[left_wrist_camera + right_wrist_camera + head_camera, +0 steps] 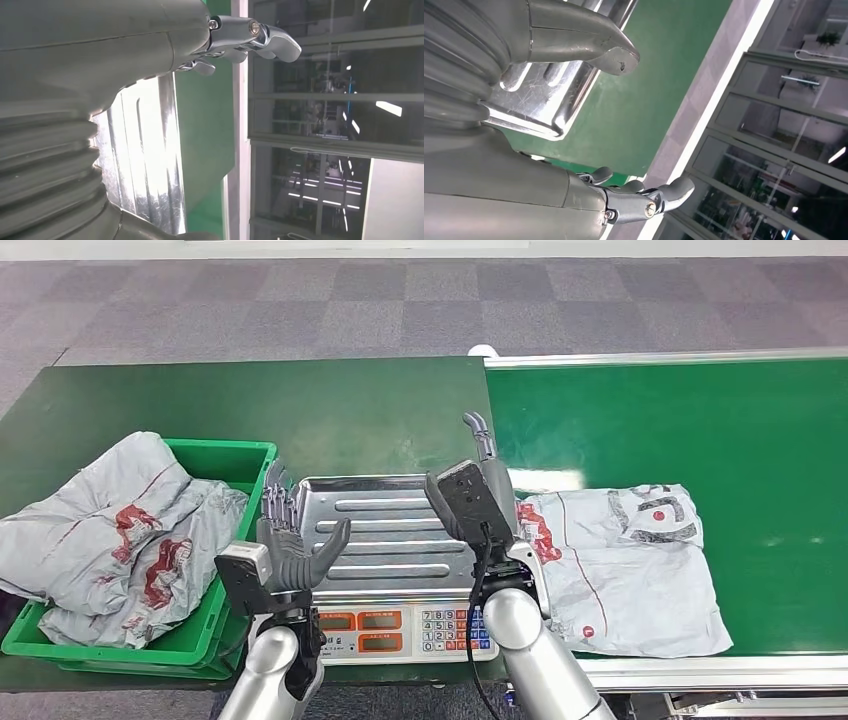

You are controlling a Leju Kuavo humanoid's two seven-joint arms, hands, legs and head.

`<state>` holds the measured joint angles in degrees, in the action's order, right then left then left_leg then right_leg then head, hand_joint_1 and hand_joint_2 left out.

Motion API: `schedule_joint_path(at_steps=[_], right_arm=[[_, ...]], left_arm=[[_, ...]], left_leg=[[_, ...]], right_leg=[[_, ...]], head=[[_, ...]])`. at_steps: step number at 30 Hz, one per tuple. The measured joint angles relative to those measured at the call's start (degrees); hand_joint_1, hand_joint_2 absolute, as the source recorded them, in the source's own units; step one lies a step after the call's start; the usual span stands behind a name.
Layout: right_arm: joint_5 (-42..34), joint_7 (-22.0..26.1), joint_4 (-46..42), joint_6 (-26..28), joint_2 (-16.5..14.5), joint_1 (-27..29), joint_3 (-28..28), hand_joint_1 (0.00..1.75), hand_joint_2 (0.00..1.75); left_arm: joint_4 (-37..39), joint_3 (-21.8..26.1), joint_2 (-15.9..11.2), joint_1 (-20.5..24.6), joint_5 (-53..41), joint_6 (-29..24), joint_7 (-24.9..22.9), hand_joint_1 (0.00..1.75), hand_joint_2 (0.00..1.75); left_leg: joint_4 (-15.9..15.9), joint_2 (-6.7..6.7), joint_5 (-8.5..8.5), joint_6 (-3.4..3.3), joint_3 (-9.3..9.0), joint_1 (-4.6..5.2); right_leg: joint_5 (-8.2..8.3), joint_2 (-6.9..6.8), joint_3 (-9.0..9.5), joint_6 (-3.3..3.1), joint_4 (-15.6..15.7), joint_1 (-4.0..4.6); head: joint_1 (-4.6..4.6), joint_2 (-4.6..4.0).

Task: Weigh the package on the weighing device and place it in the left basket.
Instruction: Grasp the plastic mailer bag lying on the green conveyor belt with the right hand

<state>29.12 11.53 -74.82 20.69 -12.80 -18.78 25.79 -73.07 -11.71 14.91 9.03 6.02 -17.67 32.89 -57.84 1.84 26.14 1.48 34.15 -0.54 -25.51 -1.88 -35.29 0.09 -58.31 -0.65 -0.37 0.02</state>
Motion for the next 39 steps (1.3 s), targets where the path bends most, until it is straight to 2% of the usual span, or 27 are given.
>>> schedule_joint_path(at_steps=[11, 17, 30, 33, 39], right_arm=[[2.01, -1.37, -1.62, -1.08, -0.71, 0.67, 0.00, 0.00, 1.75], [7.74, -4.93, -2.08, 2.29, -0.34, 1.29, -0.55, 0.00, 1.75], [9.80, -5.88, -3.02, 3.39, 0.39, 2.18, -1.81, 0.00, 1.75], [14.81, -8.53, -3.25, 5.81, 1.58, 3.08, -3.41, 0.00, 1.75], [23.21, -11.51, 0.72, 12.27, 6.88, 2.89, -10.61, 0.00, 1.75]], left_arm=[[-4.38, 0.59, 0.00, -2.22, -1.50, -0.01, -1.12, 0.00, 1.75], [-5.00, 0.65, 0.10, -2.31, -3.02, 1.37, -3.06, 0.00, 1.75], [-4.92, 0.65, 0.16, -2.28, -3.36, 1.82, -3.36, 0.00, 1.75], [-4.11, 0.48, 0.34, -2.09, -3.69, 2.37, -3.13, 0.00, 1.75], [0.32, 0.12, 0.67, 0.25, -3.09, 3.11, -1.68, 0.00, 1.75]], left_leg=[[0.00, 0.00, -0.01, 0.00, 0.00, 0.00], [-0.01, 0.01, 0.00, 0.00, -0.03, 0.00], [-0.01, 0.05, 0.00, 0.00, -0.06, 0.00], [-0.02, 0.02, 0.00, 0.00, -0.07, 0.01], [-0.16, 0.03, 0.04, -0.08, -0.03, 0.05]], right_leg=[[0.00, 0.00, 0.00, 0.00, 0.00, 0.00], [0.00, 0.01, -0.01, 0.00, 0.00, 0.00], [0.00, 0.07, -0.03, 0.00, 0.01, 0.00], [0.00, 0.01, -0.01, 0.00, 0.02, -0.01], [0.06, 0.02, 0.03, 0.09, 0.04, -0.06]], head=[[0.00, 0.00], [0.01, 0.00], [0.00, 0.00], [0.01, 0.00], [0.01, 0.00]])
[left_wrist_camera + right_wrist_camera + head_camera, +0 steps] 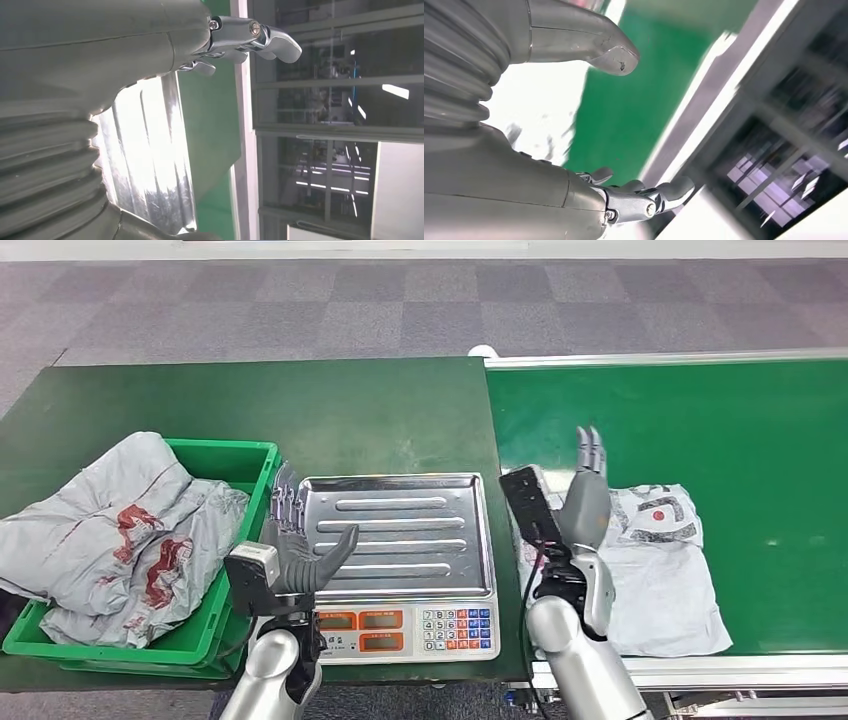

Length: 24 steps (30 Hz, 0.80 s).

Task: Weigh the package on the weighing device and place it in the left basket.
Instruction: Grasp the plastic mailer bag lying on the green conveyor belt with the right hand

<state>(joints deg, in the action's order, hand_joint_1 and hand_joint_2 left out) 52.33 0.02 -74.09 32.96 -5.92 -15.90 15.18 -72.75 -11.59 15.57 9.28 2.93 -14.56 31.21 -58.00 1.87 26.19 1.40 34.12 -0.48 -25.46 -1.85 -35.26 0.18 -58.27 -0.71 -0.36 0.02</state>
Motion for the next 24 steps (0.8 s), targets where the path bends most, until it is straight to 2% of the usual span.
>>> schedule_joint_path(at_steps=[6, 14, 20, 24], right_arm=[[8.39, -6.75, 4.64, 1.89, 4.05, 2.33, -7.09, 0.00, 1.75], [15.12, -12.56, 13.15, 0.61, 6.30, 3.41, -14.39, 0.00, 1.75], [14.62, -11.89, 22.04, 1.17, 7.35, 1.40, -17.48, 0.00, 1.75], [8.26, -6.81, 28.77, -1.70, 7.49, -1.24, -19.31, 0.00, 1.75]], left_arm=[[4.05, -0.69, 0.25, 1.97, 1.84, 1.43, 1.86, 0.00, 1.75], [6.45, -1.26, 0.38, 3.27, 3.39, 1.84, 2.65, 0.00, 1.75], [7.40, -1.25, 0.37, 3.92, 3.85, 2.10, 3.20, 0.00, 1.75], [7.74, -1.24, 0.28, 4.03, 4.10, 2.19, 3.61, 0.00, 1.75]], left_leg=[[-0.02, 0.00, 0.01, -0.02, 0.01, 0.00], [-0.01, 0.03, 0.05, -0.06, 0.05, -0.01], [-0.01, 0.05, 0.05, -0.07, 0.06, 0.00], [-0.02, 0.02, 0.04, -0.07, 0.06, 0.00]], right_leg=[[0.01, 0.00, 0.01, 0.02, 0.00, 0.00], [0.00, 0.03, -0.02, 0.02, 0.00, 0.01], [0.01, 0.05, 0.00, 0.03, 0.00, 0.00], [0.01, 0.03, 0.00, 0.03, 0.00, 0.00]], head=[[0.01, 0.00], [0.00, 0.00], [0.01, 0.00], [0.01, 0.00]])
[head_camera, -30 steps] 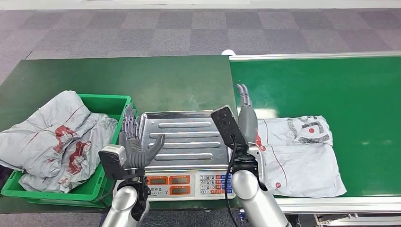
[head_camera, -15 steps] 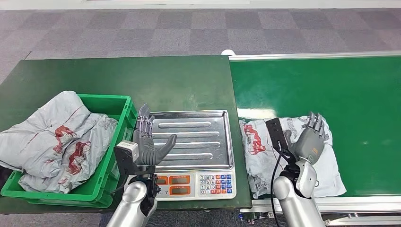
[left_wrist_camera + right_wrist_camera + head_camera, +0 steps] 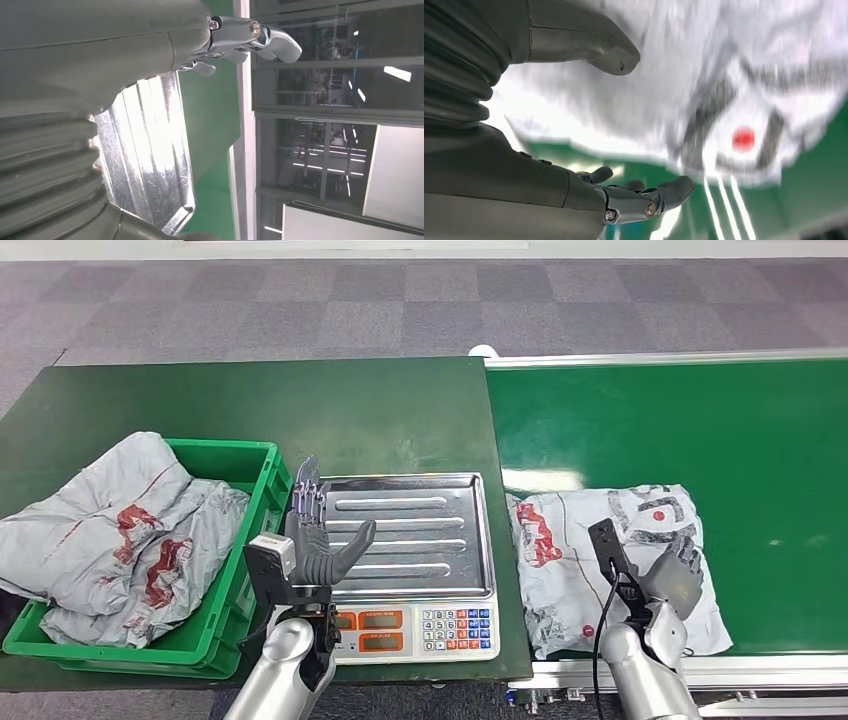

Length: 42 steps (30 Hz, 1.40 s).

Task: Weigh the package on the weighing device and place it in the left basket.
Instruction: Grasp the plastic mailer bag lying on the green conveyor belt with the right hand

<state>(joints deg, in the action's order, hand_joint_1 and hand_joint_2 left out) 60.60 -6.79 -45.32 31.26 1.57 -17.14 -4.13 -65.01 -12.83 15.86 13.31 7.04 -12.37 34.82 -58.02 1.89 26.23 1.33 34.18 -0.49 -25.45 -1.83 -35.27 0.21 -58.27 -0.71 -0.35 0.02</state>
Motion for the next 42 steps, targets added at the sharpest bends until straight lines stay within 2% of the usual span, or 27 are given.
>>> schedule_joint_path(at_steps=[5, 10, 13, 16, 22, 26, 28, 29, 32, 34, 37, 41, 42], right_arm=[[-3.53, 2.62, 7.49, -1.23, 0.00, -1.74, -1.09, 0.00, 1.75], [-0.57, -2.19, 15.05, -4.99, -0.67, -2.37, -0.81, 0.00, 1.75], [1.16, -5.27, 18.77, -5.74, -1.38, -3.52, -0.23, 0.00, 1.75], [1.24, -6.28, 21.15, -6.71, -1.69, -4.57, 0.04, 0.00, 1.75], [-2.15, -3.83, 23.17, -8.22, -1.84, -5.49, -0.41, 0.00, 1.75], [-3.34, -2.97, 23.40, -8.97, -2.08, -5.92, -1.00, 0.00, 1.75], [-5.90, 0.21, 23.39, -10.44, -2.25, -5.98, -1.64, 0.00, 1.75], [-8.79, 4.04, 23.36, -12.42, -2.30, -6.01, -2.39, 0.00, 1.75], [-21.83, 20.45, 22.98, -24.46, -2.18, -6.62, -7.05, 0.00, 1.75], [-28.44, 27.22, 22.77, -32.39, -2.11, -7.06, -10.40, 0.00, 1.75], [-31.51, 29.66, 22.72, -36.16, -2.18, -7.29, -12.94, 0.00, 1.75], [-31.64, 29.94, 22.68, -34.98, -2.84, -7.30, -13.57, 0.00, 1.75], [-31.63, 29.88, 22.63, -34.39, -3.03, -7.30, -13.57, 0.12, 1.75]], left_arm=[[0.03, 0.00, -0.29, 0.00, -0.25, -0.42, 0.35, 0.00, 1.75], [0.01, 0.00, -0.68, 0.11, -0.78, -1.50, 0.73, 0.00, 1.75], [0.01, 0.00, -0.73, 0.29, -0.70, -1.55, 0.72, 0.00, 1.75], [0.00, 0.01, -0.75, 0.33, -0.43, -1.83, 0.72, 0.00, 1.75], [-0.42, 0.01, -0.88, 0.35, -0.05, -1.90, 0.73, 0.00, 1.75], [-1.15, 0.01, -0.83, 0.81, -0.05, -1.90, 0.74, 0.00, 1.75], [-1.49, 0.01, -0.80, 1.02, -0.05, -1.90, 0.74, 0.00, 1.75], [-1.56, 0.01, -0.81, 1.05, -0.05, -1.89, 0.75, 0.00, 1.75], [-1.44, 0.01, -0.92, 1.19, 0.07, -1.48, 1.31, 0.00, 1.75], [-1.10, 0.00, -0.91, 1.74, 0.44, -0.95, 2.12, 0.00, 1.75], [-0.56, 0.00, -0.84, 2.70, 1.01, -0.66, 2.91, 0.00, 1.75], [-0.06, 0.00, -0.86, 2.83, 1.28, -0.68, 3.01, 0.00, 1.75], [-0.01, 0.00, -0.87, 2.82, 1.32, -0.73, 2.98, 0.00, 1.75]], left_leg=[[0.00, -0.01, 0.00, 0.00, 0.00, -0.01], [0.00, 0.02, 0.13, -0.03, -0.25, -0.08], [0.00, 0.06, 0.46, -0.14, -1.05, -0.24], [0.00, 0.03, 0.81, -0.23, -2.00, -0.37], [0.00, 0.07, 1.38, -0.32, -3.27, -0.49], [-0.01, 0.22, 1.51, -0.38, -3.41, -0.52], [-0.01, 0.28, 1.49, -0.41, -3.38, -0.54], [-0.01, 0.35, 1.52, -0.42, -3.40, -0.57], [-0.01, 1.14, 1.85, -0.38, -3.39, -0.82], [-0.02, 1.73, 2.01, -0.39, -3.33, -0.92], [-0.04, 1.93, 1.89, -0.41, -3.11, -0.91], [-0.03, 1.91, 1.89, -0.39, -3.15, -0.94], [-0.03, 1.89, 1.89, -0.39, -3.16, -0.94]], right_leg=[[-0.01, -0.01, -0.01, 0.00, 0.00, 0.02], [-0.17, 0.02, 0.24, 0.07, 0.03, 0.08], [-0.54, 0.02, 1.09, 0.20, 0.20, 0.19], [-0.87, -0.08, 2.17, 0.26, 0.37, 0.26], [-1.24, -0.01, 3.62, 0.35, 0.67, 0.30], [-1.20, 0.16, 3.78, 0.43, 0.84, 0.30], [-1.13, 0.23, 3.75, 0.49, 0.93, 0.33], [-1.11, 0.29, 3.79, 0.49, 0.98, 0.36], [-1.11, 1.00, 4.04, 0.37, 1.21, 0.55], [-0.98, 1.58, 3.98, 0.40, 1.29, 0.64], [-0.66, 1.79, 3.73, 0.53, 1.29, 0.66], [-0.72, 1.78, 3.77, 0.47, 1.28, 0.71], [-0.74, 1.77, 3.78, 0.45, 1.28, 0.72]], head=[[-0.02, 0.00], [-0.03, 0.00], [-0.03, 0.00], [-0.01, 0.00], [-0.01, 0.00], [-0.02, 0.00], [-0.02, 0.00], [-0.03, 0.00], [0.00, 0.00], [0.00, 0.00], [-0.01, 0.00], [-0.01, 0.00], [-0.01, 0.00]])
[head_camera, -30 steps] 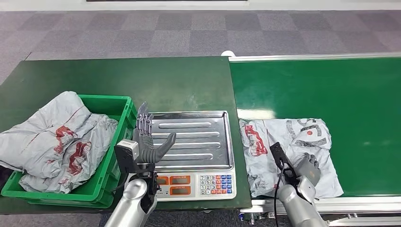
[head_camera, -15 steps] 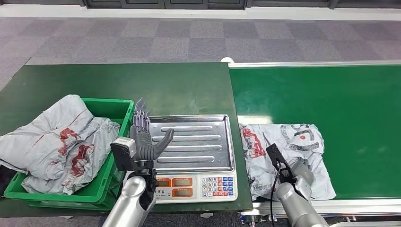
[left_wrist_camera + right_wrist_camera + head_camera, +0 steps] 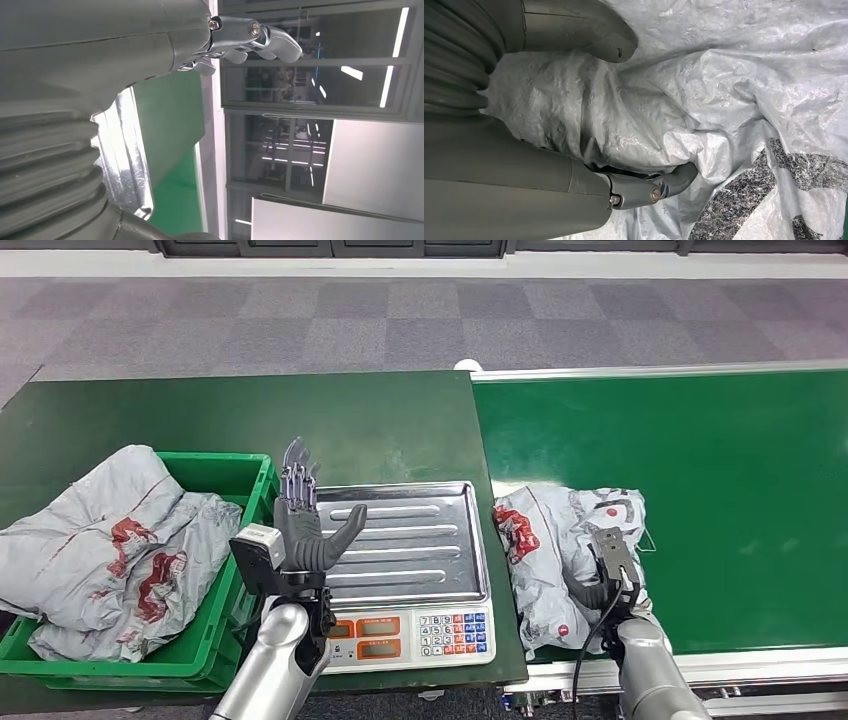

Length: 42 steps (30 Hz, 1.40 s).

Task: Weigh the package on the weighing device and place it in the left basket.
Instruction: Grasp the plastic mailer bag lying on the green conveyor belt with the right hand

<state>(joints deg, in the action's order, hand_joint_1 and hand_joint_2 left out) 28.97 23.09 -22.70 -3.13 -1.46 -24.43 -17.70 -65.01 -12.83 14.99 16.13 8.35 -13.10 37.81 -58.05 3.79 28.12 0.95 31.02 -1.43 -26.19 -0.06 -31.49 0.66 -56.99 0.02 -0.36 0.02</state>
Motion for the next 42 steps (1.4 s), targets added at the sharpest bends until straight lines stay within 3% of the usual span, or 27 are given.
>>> schedule_joint_path(at_steps=[3, 4, 8, 13, 18, 21, 30, 42], right_arm=[[1.15, -0.92, -0.22, 3.23, -0.50, -0.01, 0.18, 1.43, 1.75], [1.98, -1.55, -0.31, 5.11, -0.67, -0.06, 0.44, 1.75, 1.75], [5.18, -3.78, -1.13, 13.29, -1.29, -0.24, 2.61, 1.75, 1.75], [6.23, -4.32, -2.84, 19.13, -1.79, 0.35, 4.80, 1.75, 1.75], [6.37, -6.23, -11.98, 25.00, -2.79, 4.32, 9.07, 1.75, 1.75], [6.35, -8.38, -20.16, 25.91, -2.98, 7.12, 12.82, 1.75, 1.75], [6.27, -8.87, -36.71, 28.29, -2.54, 10.83, 19.61, 1.75, 1.75], [6.38, -7.74, -42.59, 30.24, -2.21, 11.96, 21.83, 1.75, 1.75]], left_arm=[[0.03, 0.01, -0.05, -0.09, 0.06, -0.34, -0.16, 0.00, 1.75], [0.02, 0.01, -0.07, -0.14, 0.05, -0.49, -0.28, 0.00, 1.75], [-0.21, 0.01, -0.13, -0.59, -0.07, -1.09, -0.96, 0.00, 1.75], [-0.38, 0.02, -0.43, -1.30, -0.29, -1.26, -1.57, 0.00, 1.75], [-0.38, 0.02, -0.67, -1.83, -0.95, -1.49, -2.11, 0.00, 1.75], [-0.38, 0.02, -0.78, -2.21, -1.40, -1.67, -2.19, 0.00, 1.75], [-0.54, 0.02, -1.21, -2.78, -3.90, -1.94, -2.07, 0.00, 1.75], [-0.85, 0.02, -1.47, -2.88, -5.12, -2.35, -1.88, 0.00, 1.75]], left_leg=[[0.01, -0.10, 0.02, 0.00, -0.02, 0.00], [0.01, -0.16, 0.03, -0.01, -0.04, 0.00], [-0.01, -0.77, -0.14, -0.09, -0.28, 0.02], [-0.02, -1.20, -0.26, -0.13, -0.08, 0.13], [-0.02, -1.38, -0.36, -0.02, 0.51, 0.19], [-0.02, -1.39, -0.40, 0.03, 0.81, 0.25], [0.00, -1.41, -0.46, 0.12, 1.17, 0.35], [0.00, -1.50, -0.51, 0.12, 1.23, 0.40]], right_leg=[[-0.11, -0.10, 0.08, -0.01, 0.00, 0.00], [-0.14, -0.19, 0.13, 0.01, 0.00, -0.01], [-0.18, -0.72, 0.20, 0.05, -0.01, -0.06], [-0.15, -1.07, 0.06, 0.07, -0.05, -0.11], [-0.14, -1.21, -0.54, 0.06, -0.18, -0.13], [-0.14, -1.22, -0.92, 0.05, -0.29, -0.17], [-0.17, -1.23, -1.42, 0.01, -0.49, -0.27], [-0.17, -1.31, -1.44, 0.00, -0.51, -0.31]], head=[[0.01, 0.00], [0.01, 0.00], [0.00, 0.00], [0.01, 0.00], [0.01, 0.00], [0.01, 0.00], [0.01, 0.00], [0.01, 0.00]])
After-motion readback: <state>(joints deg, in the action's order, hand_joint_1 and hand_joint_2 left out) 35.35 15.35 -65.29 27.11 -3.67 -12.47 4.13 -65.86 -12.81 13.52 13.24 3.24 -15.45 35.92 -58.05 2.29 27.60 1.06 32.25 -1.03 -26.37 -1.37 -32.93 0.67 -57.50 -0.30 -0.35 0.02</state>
